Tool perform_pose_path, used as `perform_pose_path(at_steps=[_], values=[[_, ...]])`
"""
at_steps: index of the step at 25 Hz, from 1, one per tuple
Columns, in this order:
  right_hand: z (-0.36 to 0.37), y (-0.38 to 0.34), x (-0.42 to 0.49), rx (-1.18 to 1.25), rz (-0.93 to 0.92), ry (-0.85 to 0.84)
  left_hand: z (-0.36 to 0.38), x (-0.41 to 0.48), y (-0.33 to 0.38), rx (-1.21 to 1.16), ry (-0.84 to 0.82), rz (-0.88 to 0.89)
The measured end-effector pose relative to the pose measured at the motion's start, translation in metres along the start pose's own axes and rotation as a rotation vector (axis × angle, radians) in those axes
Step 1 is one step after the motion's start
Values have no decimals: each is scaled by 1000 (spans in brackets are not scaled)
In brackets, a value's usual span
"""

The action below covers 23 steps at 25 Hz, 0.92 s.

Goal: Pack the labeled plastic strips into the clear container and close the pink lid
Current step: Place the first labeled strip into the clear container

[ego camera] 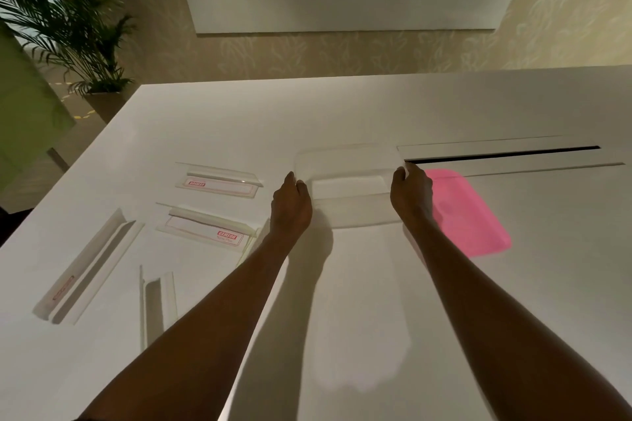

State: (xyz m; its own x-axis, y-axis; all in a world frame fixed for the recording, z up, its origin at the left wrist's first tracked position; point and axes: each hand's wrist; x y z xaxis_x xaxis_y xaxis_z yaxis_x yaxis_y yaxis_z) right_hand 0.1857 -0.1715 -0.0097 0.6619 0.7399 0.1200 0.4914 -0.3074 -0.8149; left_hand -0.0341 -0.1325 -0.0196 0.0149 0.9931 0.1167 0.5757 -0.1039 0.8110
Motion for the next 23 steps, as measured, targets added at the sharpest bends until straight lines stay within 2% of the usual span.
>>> perform_pose_path(at_steps=[8,12,14,17,21,23], values=[[-23,11,-44,-15,18,10,-9,-44,-6,-17,7,27],[-29,8,-53,-76,14,37,-15,-50,-3,-72,-61,21],[-30,-2,-53,-209,-79,131,-21,-48,0,-51,-77,38],[-18,-35,-50,-271,-288,224,-43,-35,1,81,-36,209],[31,-93,-55,-252,-487,123,-90,6,-11,344,72,467],[61,-118,-61,-246,-541,33,-111,31,-27,447,84,504]])
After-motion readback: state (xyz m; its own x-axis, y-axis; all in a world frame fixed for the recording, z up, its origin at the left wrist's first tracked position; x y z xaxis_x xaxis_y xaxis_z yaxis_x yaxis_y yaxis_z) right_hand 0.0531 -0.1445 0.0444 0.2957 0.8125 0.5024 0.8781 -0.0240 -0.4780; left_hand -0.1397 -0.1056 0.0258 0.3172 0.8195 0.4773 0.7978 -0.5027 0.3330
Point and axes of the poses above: each hand's wrist, its own x-axis towards the middle knuckle, its own z-axis out of the palm, y = z × x, and after that the axes turned 2 degrees about x, right-handed
